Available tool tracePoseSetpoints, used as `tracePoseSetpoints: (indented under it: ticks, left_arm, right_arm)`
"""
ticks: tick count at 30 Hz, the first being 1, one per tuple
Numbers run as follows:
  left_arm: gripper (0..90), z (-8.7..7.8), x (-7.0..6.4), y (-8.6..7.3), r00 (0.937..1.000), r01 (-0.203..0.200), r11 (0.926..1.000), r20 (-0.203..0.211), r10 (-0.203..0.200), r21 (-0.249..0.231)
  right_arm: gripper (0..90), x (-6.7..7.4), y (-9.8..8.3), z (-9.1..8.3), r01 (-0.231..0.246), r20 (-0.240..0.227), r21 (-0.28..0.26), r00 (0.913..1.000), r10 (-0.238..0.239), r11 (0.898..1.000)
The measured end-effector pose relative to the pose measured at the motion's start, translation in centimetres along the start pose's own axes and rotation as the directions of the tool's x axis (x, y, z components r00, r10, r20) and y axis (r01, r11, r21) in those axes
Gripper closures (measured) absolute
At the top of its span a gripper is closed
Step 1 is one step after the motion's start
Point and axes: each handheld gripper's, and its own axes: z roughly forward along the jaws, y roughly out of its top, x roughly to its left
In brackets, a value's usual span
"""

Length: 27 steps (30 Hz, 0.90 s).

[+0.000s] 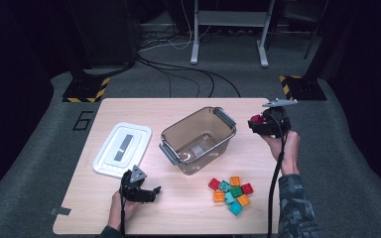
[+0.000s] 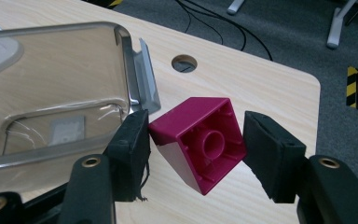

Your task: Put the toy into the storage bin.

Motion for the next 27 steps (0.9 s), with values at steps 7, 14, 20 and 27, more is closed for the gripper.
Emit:
tracePoseSetpoints:
  ticks: [7,14,20,27]
  left_arm:
    - [11.6,0.0,0.0,0.0,1.0000,-0.002,1.0000,0.001,0.002,0.001]
    - [11.5,0.0,0.0,0.0,1.0000,-0.002,1.0000,0.001,0.002,0.001]
    - [11.5,0.0,0.0,0.0,1.0000,0.000,1.0000,0.000,0.000,0.000]
    - [11.5,0.0,0.0,0.0,1.0000,-0.001,1.0000,-0.001,0.001,-0.001]
  right_arm:
    - [41.6,1.0,1.3,0.3,0.027,-0.017,-0.012,0.9995,-0.027,1.000]
    - [41.6,2.4,1.8,1.3,0.038,-0.047,-0.008,0.9981,-0.039,0.999]
    - [41.6,3.5,2.2,2.4,0.048,-0.078,0.004,0.9959,-0.047,0.999]
    - [41.6,5.0,2.6,3.5,0.070,-0.103,0.013,0.9923,-0.069,0.997]
